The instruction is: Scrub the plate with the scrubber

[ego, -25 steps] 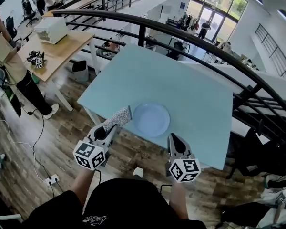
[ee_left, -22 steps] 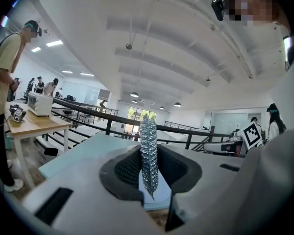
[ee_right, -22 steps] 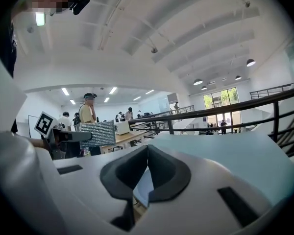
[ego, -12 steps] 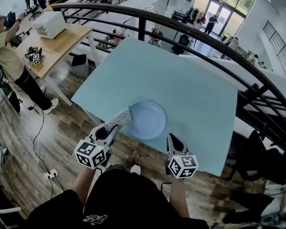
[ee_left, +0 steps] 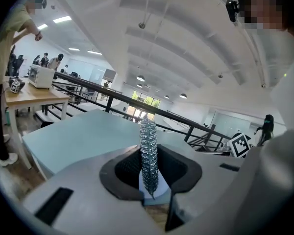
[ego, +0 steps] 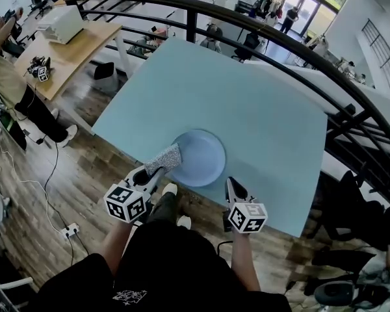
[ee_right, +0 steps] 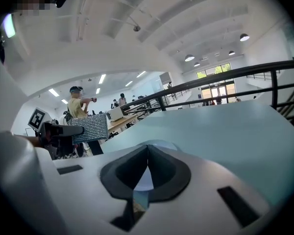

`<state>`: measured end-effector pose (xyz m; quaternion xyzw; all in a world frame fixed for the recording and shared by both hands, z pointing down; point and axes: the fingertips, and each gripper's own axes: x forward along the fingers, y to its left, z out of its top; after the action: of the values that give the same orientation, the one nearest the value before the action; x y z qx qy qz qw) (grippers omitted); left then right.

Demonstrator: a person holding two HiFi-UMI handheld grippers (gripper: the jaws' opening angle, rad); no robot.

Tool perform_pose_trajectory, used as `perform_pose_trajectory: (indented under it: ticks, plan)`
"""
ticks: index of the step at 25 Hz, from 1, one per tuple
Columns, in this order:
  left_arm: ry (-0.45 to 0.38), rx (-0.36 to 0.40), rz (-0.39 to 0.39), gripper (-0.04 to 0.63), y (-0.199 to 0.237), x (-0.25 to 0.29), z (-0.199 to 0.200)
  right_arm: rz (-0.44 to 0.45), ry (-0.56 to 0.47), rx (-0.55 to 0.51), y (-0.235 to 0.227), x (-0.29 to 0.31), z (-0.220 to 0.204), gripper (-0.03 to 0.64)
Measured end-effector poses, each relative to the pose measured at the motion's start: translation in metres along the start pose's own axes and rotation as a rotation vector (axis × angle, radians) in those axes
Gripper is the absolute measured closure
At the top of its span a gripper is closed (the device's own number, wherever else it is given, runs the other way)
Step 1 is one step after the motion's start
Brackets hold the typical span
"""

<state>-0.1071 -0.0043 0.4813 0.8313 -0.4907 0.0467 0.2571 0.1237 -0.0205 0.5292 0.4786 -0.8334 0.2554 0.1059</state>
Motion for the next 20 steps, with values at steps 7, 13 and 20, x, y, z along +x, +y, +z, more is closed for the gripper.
perform_pose_trajectory:
  ticks: [7, 13, 20]
  plan:
    - [0.11, -0.156, -0.084, 0.505, 0.011, 0.042, -0.021, -0.081, 0.081, 0.076, -0.024, 0.034, -0.033, 0.609]
    - [0.25, -0.228, -0.133, 0.505, 0.019, 0.077, -0.053, -0.135, 0.139, 0.119, -0.043, 0.061, -0.056, 0.607]
    - [0.371, -0.246, -0.186, 0.505, 0.023, 0.109, -0.078, -0.185, 0.188, 0.173, -0.06, 0.087, -0.071, 0.595]
